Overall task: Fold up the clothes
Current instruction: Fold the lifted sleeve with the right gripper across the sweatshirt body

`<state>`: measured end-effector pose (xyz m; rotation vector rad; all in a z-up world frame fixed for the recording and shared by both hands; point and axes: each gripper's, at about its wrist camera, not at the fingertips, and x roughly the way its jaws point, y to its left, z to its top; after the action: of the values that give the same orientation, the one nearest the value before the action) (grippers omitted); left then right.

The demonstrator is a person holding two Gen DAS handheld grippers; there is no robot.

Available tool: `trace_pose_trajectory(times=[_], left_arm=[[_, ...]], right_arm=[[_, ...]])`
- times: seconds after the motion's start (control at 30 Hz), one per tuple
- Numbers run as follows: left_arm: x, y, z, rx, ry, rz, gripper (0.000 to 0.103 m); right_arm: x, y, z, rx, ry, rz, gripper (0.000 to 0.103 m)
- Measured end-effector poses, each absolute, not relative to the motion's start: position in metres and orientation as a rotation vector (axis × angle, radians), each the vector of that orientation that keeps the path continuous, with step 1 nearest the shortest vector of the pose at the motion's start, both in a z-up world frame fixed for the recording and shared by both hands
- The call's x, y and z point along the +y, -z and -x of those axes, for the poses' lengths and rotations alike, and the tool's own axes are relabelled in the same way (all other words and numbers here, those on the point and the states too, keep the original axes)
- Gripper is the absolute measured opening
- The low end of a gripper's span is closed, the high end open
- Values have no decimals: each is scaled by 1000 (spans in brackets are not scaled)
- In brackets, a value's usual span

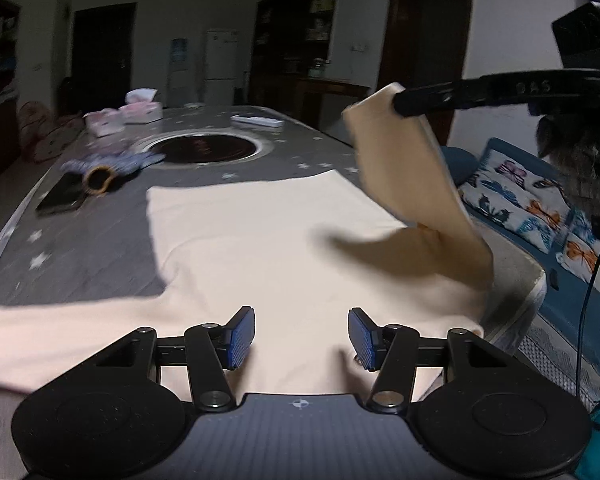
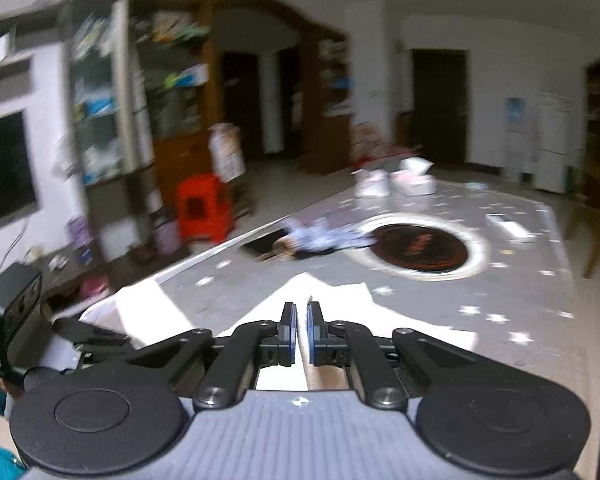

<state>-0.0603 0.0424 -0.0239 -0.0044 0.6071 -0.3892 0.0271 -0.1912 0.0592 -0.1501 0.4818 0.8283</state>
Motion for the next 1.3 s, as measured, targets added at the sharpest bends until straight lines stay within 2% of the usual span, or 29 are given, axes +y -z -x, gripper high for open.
trace_pose_trajectory(times=[0.33,0.57,0.87,1.17,1.3], left_arm=[[61,27,66,599,360,34,55],[64,19,64,566,355,28,55],[39,24,36,590,428,7,54],[32,38,15,652,413,13,54],[44,43,15,668,387,41,49]], right_arm=[[-125,-28,-16,597,-1011,240,8],[-160,-41,-19,573,-918,274,10],[-238,-11,-35,720,-690,374,10],[-223,20,-39,774,-766,383,10],[-221,37,-50,811,-770,361,10]])
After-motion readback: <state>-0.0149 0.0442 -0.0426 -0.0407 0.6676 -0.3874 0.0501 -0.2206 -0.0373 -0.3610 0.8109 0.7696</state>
